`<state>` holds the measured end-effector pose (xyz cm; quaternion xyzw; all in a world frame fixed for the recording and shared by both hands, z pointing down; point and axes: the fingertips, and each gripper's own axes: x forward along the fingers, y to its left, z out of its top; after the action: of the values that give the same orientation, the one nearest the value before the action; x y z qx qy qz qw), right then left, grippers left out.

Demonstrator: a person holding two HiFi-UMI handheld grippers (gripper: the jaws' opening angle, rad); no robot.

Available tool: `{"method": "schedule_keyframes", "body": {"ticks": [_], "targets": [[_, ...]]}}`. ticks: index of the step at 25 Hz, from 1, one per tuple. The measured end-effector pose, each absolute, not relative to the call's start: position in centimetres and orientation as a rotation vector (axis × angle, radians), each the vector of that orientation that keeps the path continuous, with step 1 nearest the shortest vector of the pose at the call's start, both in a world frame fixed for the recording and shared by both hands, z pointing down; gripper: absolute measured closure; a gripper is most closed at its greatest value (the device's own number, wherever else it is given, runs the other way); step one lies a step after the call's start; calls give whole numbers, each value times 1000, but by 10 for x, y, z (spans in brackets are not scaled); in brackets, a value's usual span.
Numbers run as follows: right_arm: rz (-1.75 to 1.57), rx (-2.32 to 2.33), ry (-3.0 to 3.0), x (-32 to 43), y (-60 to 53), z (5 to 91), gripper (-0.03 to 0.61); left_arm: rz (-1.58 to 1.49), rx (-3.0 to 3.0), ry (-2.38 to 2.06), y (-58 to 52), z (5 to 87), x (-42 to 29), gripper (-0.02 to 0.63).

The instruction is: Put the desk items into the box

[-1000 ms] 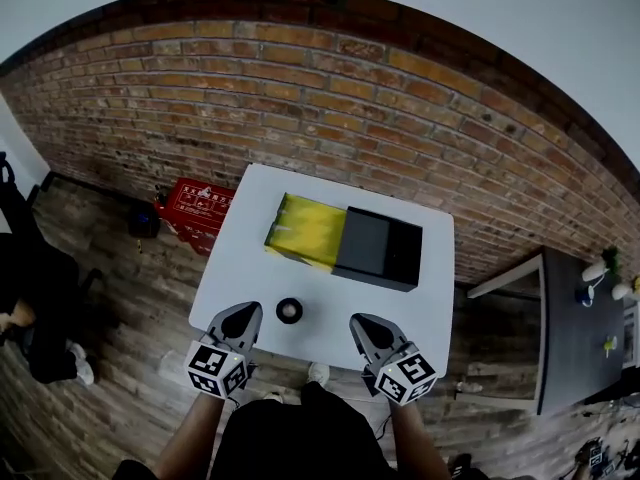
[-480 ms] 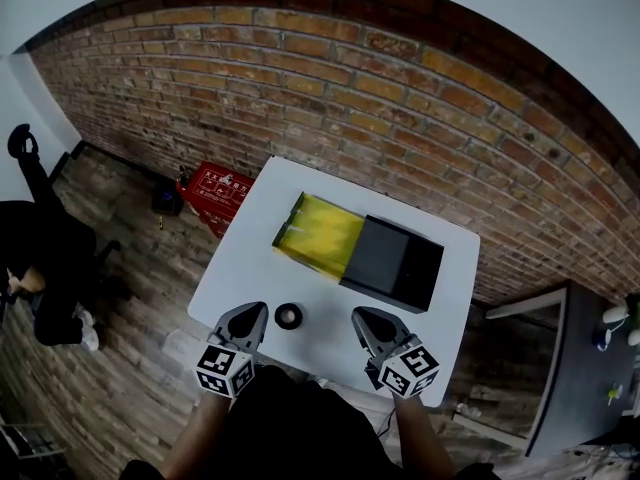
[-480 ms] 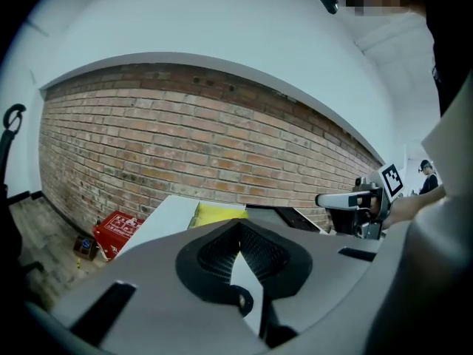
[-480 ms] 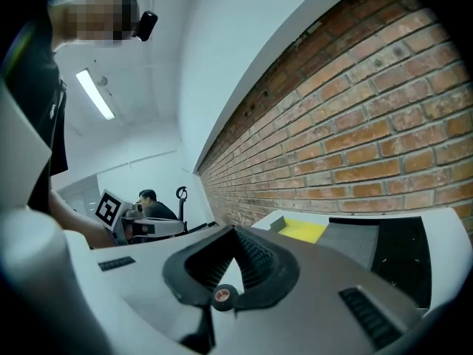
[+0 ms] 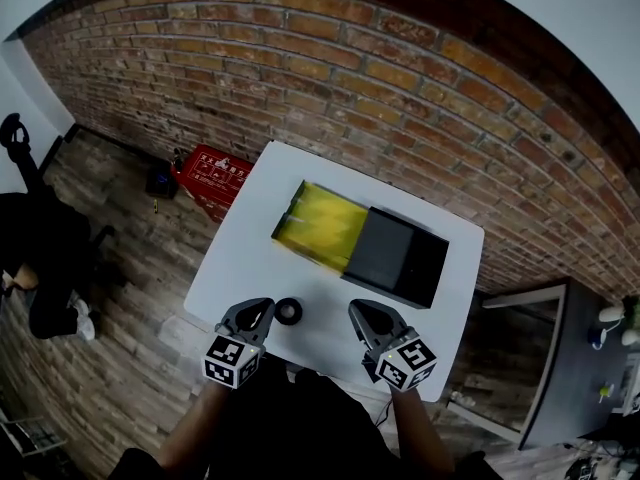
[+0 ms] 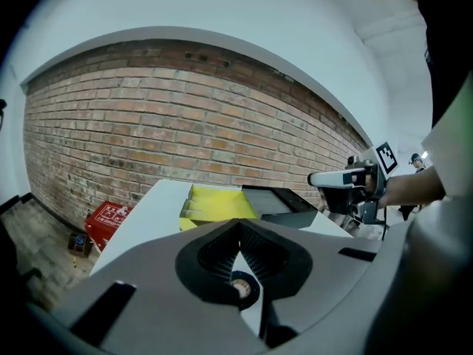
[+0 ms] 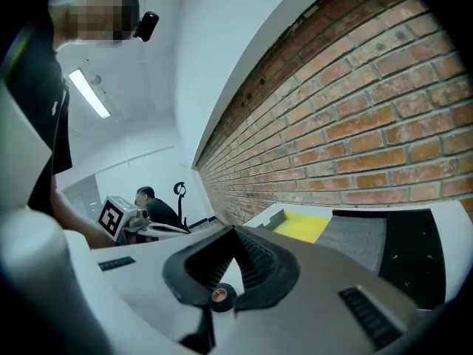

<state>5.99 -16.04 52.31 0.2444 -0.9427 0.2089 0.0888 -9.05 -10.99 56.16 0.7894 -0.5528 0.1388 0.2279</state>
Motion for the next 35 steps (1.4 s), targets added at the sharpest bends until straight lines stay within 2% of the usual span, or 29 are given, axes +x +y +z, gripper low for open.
{"method": "schedule_keyframes", "body": {"ticks": [16,17,19,20,35], "targets": [[653,798,-2666,31,-148,569,557,722,2269,-1143,-110,648,-74,598],[657,803,-2659,31,-147,571,557,750,2255,-1126,-111,657,-74,594],[661,814,-2646,34,-146,575,557,790,2229,-1095,-113,672,-72,525],[660,819,-2640,35,-147,576,557,800,2219,-1083,-114,677,-71,515],[676,876,-2586,54,-144,584,557,977,2151,-1007,-116,719,-61,453]]}}
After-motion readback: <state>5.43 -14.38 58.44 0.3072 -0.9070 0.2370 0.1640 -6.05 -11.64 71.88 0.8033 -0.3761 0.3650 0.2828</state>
